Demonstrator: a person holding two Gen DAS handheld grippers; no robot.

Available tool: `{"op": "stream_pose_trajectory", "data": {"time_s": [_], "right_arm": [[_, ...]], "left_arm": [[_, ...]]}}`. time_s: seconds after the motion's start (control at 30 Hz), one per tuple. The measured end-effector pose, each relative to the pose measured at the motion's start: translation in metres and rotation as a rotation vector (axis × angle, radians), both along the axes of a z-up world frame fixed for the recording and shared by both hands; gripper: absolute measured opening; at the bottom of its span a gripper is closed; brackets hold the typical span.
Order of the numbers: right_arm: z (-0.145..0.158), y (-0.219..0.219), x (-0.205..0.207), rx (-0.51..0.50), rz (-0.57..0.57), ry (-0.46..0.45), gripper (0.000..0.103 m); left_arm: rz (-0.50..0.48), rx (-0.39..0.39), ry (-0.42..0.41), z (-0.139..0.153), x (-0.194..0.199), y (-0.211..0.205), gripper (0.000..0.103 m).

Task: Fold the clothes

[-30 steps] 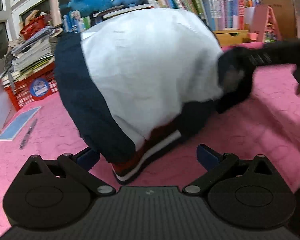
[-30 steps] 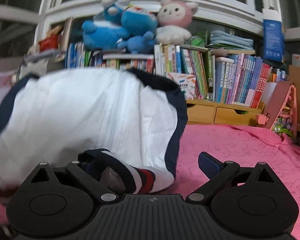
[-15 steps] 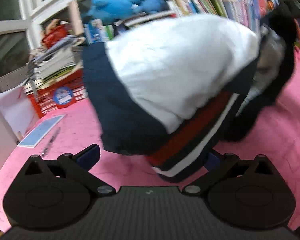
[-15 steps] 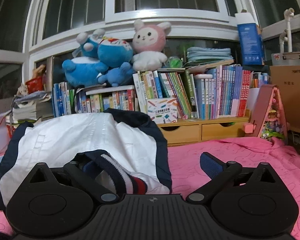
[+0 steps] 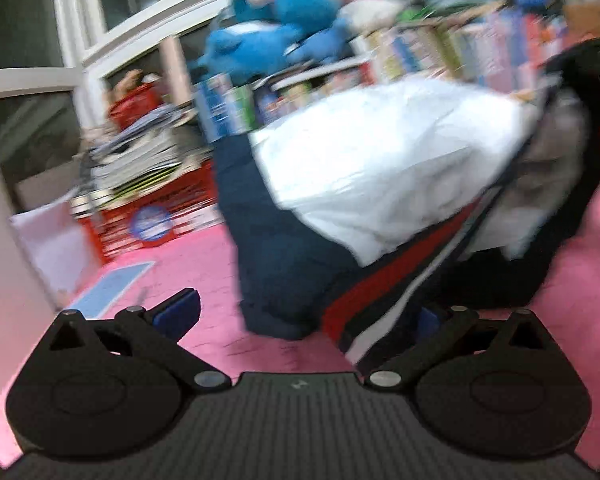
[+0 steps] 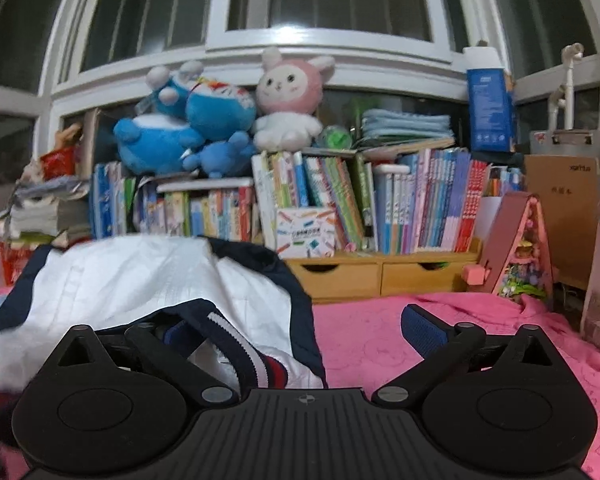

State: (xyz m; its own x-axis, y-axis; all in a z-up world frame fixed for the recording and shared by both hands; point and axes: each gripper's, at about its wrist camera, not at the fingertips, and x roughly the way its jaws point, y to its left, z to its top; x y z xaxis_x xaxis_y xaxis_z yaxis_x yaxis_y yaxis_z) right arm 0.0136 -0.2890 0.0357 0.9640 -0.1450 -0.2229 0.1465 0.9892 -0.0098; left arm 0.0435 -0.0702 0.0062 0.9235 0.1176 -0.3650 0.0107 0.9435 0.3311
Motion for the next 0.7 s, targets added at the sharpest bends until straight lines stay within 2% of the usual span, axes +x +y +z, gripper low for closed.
{"op": "stream_pose_trajectory", "data": {"time_s": [0.17,0.23,0.3,0.33,0.4,0.43,0.53,0.63,0.7], "right_arm": [[-0.042,0.015,-0.007,-0.195,0.0,0.102,0.103],[-0.062,0.019,-0.009,-0.263,-0.018,0.153,0.103],[-0.082,0.023,-0.011,-0.331,-0.037,0.204,0.103],[-0.09,0.024,-0.012,-0.356,-0.045,0.224,0.103],[-0.085,0.013,-0.021,-0.309,-0.044,0.203,0.103],[-0.082,0.008,-0.025,-0.287,-0.046,0.191,0.103],[-0.057,-0.007,-0.04,-0.248,-0.099,0.112,0.103],[-0.03,-0.023,-0.063,-0.235,-0.125,0.032,0.103],[-0.013,-0.035,-0.082,-0.23,-0.129,-0.008,0.103]], "left_arm": [[0.107,-0.143,-0.088,0.027,0.002,0.039,0.103],[0.166,-0.171,-0.114,0.037,0.004,0.055,0.103],[0.234,-0.156,-0.13,0.043,0.006,0.069,0.103],[0.234,-0.166,-0.12,0.045,0.006,0.077,0.103],[0.208,-0.197,-0.085,0.048,0.005,0.09,0.103],[0.19,-0.183,-0.077,0.048,-0.001,0.089,0.103],[0.135,-0.116,-0.065,0.047,-0.018,0.083,0.103],[0.07,-0.028,-0.098,0.05,-0.047,0.075,0.103],[0.025,-0.004,-0.109,0.056,-0.066,0.072,0.103]]}}
